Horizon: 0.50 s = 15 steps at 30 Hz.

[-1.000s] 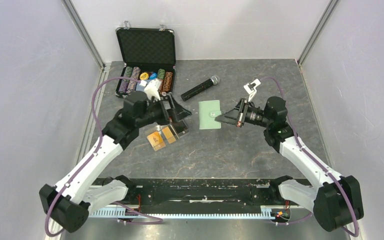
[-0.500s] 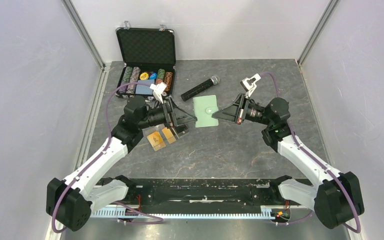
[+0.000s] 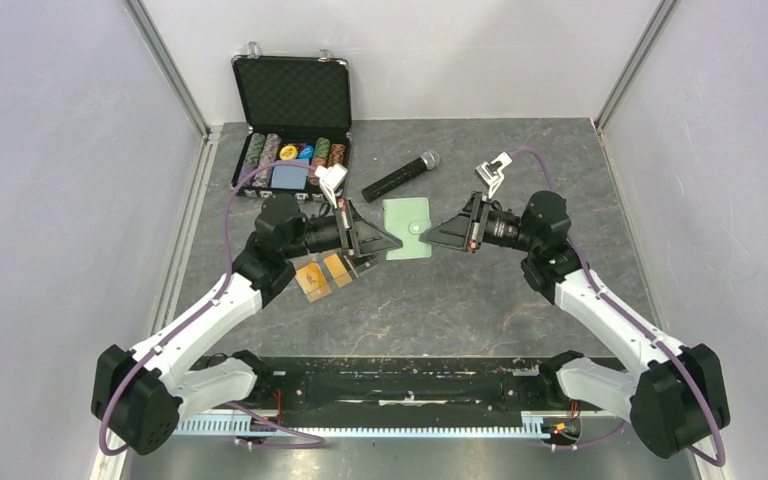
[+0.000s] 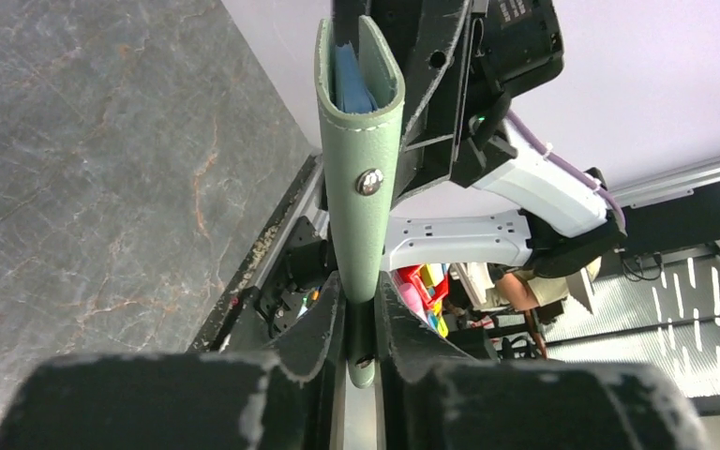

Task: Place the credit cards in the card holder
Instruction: Open the card holder at the center of the board.

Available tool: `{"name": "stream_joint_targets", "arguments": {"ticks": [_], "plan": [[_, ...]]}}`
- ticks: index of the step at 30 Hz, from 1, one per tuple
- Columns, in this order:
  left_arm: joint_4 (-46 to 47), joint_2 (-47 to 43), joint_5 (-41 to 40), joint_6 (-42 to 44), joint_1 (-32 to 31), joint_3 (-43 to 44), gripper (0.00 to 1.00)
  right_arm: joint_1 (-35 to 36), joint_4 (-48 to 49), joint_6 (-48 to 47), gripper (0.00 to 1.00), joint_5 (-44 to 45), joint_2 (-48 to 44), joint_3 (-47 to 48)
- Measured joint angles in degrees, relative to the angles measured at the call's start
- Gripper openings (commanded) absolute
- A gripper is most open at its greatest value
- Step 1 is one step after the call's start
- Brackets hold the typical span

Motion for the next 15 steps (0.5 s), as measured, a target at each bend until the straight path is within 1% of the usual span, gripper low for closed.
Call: {"name": "stream_joint_targets", "arguments": {"ticks": [2, 4, 7, 10, 12, 13, 15], "plan": [[-1.3, -0.1, -0.5, 0.2, 0.0, 0.0, 0.08, 0.1, -7.5, -4.4, 0.59, 1.4, 0.0, 1.9], [-3.9, -0.3, -1.9, 1.0, 0.0, 0.1, 0.05, 0.1, -14.8, -8.8, 0.71, 3.4, 0.0, 4.3], [-10.6, -0.6, -4.4, 3.3, -0.1, 0.9, 0.02, 0.2, -24.2, -14.9, 0.85, 6.8, 0.0, 7.8], [-19.3, -0.7, -8.4, 7.3, -1.6, 3.4, 0.02, 0.6, -31.8, -19.4, 0.91, 10.4, 0.0, 10.1], [-27.4, -0.1, -12.3, 11.0, -3.4, 7.3, 0.02, 1.4, -37.0, -22.1, 0.93, 12.9, 0.4, 11.9], [-28.5, 0.1, -12.7, 11.7, -4.7, 8.0, 0.02, 2.1, -40.0, -23.7, 0.94, 14.6, 1.0, 13.4], [-34.1, 1.6, -16.2, 14.4, -7.5, 11.9, 0.02, 3.4, -43.9, -25.7, 0.94, 17.0, 2.2, 15.7]]}}
